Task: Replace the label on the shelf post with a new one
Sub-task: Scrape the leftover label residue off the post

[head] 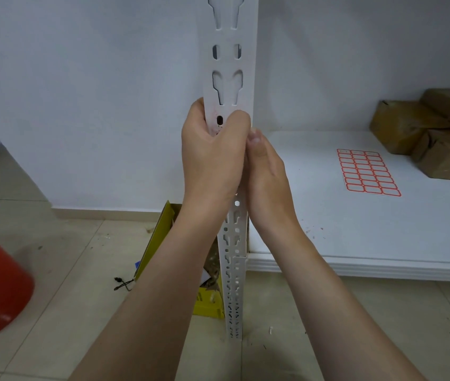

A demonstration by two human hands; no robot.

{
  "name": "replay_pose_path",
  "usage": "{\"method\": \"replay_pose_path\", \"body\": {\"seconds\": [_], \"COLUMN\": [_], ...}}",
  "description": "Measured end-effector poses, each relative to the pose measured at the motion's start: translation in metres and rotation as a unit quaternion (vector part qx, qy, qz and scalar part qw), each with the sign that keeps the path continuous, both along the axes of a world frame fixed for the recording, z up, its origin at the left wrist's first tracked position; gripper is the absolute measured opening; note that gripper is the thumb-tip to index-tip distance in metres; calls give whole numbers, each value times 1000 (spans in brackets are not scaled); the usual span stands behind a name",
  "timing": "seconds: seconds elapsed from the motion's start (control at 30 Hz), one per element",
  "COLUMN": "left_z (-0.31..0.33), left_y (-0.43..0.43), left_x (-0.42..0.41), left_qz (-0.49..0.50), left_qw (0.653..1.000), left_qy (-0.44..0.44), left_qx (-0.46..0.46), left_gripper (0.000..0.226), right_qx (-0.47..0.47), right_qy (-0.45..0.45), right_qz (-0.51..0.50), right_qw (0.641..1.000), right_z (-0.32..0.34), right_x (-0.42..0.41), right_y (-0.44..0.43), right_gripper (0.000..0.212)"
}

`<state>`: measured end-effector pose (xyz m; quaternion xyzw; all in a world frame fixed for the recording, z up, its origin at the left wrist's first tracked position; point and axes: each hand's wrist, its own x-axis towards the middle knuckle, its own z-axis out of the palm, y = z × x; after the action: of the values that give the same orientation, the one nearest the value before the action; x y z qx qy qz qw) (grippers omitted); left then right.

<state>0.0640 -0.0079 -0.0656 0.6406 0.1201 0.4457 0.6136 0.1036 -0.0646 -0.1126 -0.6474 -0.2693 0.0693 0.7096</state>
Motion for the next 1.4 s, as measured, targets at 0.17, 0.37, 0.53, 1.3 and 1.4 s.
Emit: {"method": "replay_pose_path", "body": {"seconds": [0.17,0.37,0.53,1.3,1.4], "left_z": [-1,-3,-9,1,1], "left_y": [1,6,11,6,7], "left_x": [-1,-3,-3,-5,-5], "left_qz": [-5,-33,-42,-27,-22], "left_qw": [1000,999,997,999,999], "left_qy": [-3,-4,-1,34,40], "left_qx": [9,36,62,-11,-12], "left_gripper": [21,13,26,28,26], "right_qx": [4,7,8,6,9], "right_qy": [2,5,7,-1,-6], "right_qz": [0,3,4,5,5], "right_qw": [1000,1000,1000,1000,1000], "right_z": [-1,1,1,4,4], "right_x": [0,-1,-1,-5,-5], "right_y": [1,0,0,0,0], "right_gripper": [49,48,45,38,38]}}
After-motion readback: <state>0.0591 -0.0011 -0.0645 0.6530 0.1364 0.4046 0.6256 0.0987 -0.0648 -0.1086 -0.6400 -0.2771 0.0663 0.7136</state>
